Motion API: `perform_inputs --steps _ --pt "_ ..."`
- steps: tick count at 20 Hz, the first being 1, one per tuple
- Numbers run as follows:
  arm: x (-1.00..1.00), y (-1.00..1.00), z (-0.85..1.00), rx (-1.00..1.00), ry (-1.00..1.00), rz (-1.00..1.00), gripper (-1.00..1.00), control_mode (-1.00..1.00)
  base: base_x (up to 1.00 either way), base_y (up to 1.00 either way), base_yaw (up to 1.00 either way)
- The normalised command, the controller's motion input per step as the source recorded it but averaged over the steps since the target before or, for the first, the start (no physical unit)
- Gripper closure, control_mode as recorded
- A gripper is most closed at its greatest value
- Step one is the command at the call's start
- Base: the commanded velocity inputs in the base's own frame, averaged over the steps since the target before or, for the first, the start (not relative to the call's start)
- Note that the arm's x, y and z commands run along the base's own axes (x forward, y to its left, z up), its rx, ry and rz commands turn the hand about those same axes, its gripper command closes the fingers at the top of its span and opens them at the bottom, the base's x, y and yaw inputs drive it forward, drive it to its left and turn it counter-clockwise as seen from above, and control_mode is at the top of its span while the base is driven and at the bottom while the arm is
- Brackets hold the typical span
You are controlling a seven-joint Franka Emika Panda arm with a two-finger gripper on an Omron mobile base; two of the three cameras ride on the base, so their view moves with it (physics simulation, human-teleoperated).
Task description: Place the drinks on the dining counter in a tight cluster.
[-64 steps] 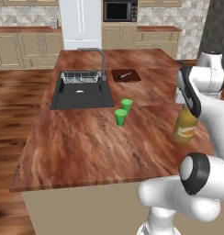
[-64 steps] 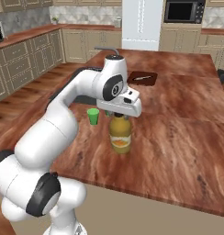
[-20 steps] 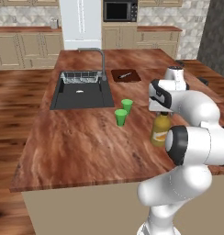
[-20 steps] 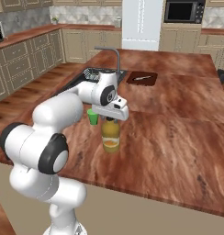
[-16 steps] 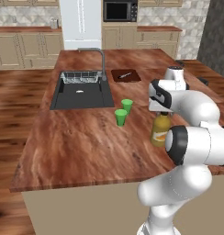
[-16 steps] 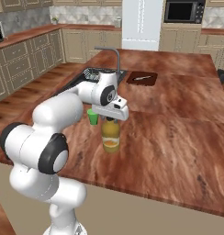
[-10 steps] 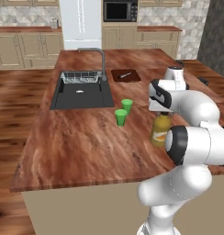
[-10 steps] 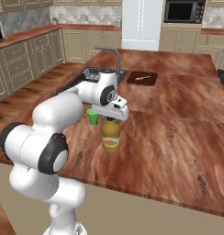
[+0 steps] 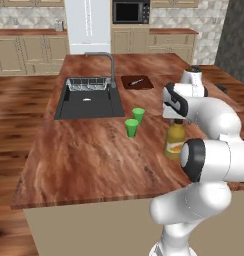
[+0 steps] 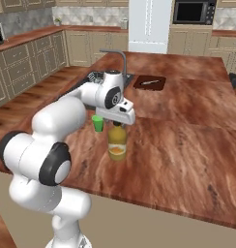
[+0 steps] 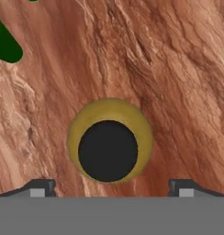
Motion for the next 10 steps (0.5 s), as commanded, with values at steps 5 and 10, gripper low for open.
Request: perform_inputs --steps 5,10 --pt "-0.52 0.01 0.31 0.08 -0.04 0.0 -1.0 -1.0 0.0 0.0 0.0" --pt "-0.99 0.13 0.28 0.14 -0.09 -0.01 -1.0 -1.0 0.0 0.0 0.0"
